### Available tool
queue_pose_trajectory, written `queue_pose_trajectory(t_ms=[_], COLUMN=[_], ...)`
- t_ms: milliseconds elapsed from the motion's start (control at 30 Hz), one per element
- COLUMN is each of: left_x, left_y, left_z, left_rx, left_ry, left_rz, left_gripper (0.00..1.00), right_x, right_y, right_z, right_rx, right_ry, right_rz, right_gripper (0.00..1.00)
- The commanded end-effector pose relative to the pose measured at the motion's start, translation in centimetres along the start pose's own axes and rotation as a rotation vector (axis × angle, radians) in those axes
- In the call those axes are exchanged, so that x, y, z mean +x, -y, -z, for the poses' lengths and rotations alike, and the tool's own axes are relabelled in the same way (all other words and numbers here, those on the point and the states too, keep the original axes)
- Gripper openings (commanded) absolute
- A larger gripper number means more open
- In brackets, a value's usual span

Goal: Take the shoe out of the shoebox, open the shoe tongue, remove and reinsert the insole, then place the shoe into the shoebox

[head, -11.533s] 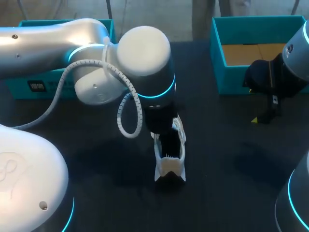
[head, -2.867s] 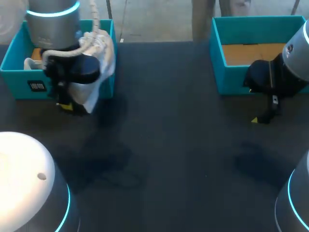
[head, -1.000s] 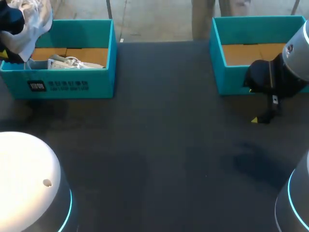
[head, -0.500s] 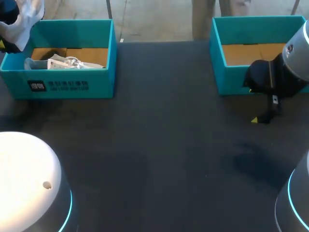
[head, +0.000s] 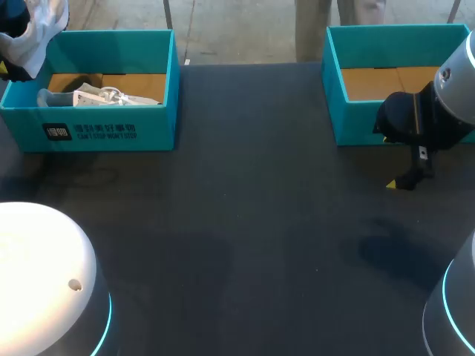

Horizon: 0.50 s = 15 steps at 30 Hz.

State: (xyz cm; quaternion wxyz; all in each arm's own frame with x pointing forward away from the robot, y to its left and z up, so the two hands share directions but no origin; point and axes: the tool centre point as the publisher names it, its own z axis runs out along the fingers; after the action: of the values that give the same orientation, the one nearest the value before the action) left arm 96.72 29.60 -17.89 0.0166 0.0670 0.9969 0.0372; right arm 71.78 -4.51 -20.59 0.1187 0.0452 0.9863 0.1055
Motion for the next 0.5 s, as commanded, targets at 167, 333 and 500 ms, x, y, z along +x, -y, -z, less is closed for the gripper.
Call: queue_pose_trajectory(t_ms=[167, 333, 500], left_x=[-0.3, -2.1, -4.3], left_y=[-0.4, -1.8, -3.1], left_z=[0.1, 0.2, -0.2], left_rx=[0.015, 0.052, 0.061], left_ry=[0.0, -0.009, -0.043], left_rz=[0.007, 0.016, -0.021], left_gripper=[0.0, 0.0, 0.0], right_x=[0.0, 0.0, 0.0], right_y=[0.0, 0.0, 0.0], right_z=[-0.1, -0.1, -0.1], right_rx=[0.002, 0.002, 0.002], right_ry=[0.001, 0.001, 0.001], right_rz=[0.0, 0.0, 0.0], right_gripper=[1.0, 1.0, 1.0])
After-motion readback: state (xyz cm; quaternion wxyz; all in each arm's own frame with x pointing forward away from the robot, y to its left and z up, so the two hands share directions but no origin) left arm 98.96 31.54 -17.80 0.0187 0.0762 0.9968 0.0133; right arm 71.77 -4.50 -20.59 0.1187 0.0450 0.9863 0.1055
